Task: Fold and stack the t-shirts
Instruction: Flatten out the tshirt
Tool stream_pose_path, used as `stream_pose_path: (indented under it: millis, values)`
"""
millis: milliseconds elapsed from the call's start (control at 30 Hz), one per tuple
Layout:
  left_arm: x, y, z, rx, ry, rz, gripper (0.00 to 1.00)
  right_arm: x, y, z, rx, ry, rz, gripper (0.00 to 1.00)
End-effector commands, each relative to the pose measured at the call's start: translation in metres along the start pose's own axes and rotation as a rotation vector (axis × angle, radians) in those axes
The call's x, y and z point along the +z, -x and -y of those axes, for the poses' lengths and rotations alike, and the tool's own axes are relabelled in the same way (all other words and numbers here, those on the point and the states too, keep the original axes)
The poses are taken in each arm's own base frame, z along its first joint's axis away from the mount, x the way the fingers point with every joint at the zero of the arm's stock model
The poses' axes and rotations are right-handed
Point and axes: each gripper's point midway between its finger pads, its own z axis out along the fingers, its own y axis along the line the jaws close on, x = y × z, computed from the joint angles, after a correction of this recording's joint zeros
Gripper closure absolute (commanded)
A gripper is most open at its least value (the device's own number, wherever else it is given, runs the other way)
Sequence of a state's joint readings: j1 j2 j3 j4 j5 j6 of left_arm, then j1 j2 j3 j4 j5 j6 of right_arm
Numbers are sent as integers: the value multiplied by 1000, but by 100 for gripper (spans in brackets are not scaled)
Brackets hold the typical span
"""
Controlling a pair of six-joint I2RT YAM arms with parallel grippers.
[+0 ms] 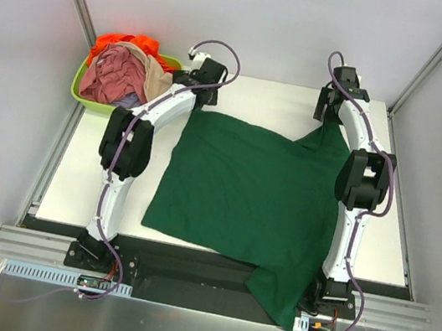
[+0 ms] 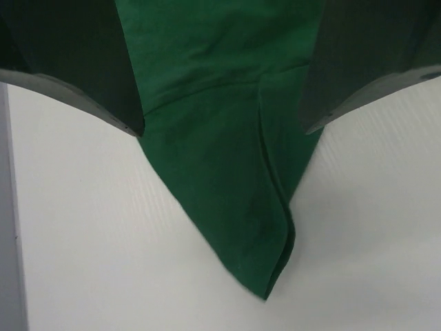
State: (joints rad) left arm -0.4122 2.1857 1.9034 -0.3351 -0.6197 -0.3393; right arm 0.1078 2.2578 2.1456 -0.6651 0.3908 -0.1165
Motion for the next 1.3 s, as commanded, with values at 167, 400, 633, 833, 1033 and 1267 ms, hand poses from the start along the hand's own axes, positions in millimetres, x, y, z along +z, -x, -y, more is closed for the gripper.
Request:
stream_pose_path:
  millis: [167,400,633,833,1033,1267]
  values:
    - [-71,-2,14,-76,-257,-119,1,-105,11,21,124,106,92,4]
    - [-119,-76,5,-154,-429,-283,1,-120,-95,-1,214,278,-101,4]
    - [-136,-143,-8,-160,-488,-390,1,-92,-97,-44,247,476,-178,4]
    - [-124,-186,-22,-138,-421,-454,1,-47,-91,-49,351,415,-241,4]
    - [-117,-220,-34,-140,-358,-522,1,-13,-86,-46,456,402,-242,3]
    - [-115,-230,-44,-143,-307,-525,1,8,-73,-70,560,526,-217,1]
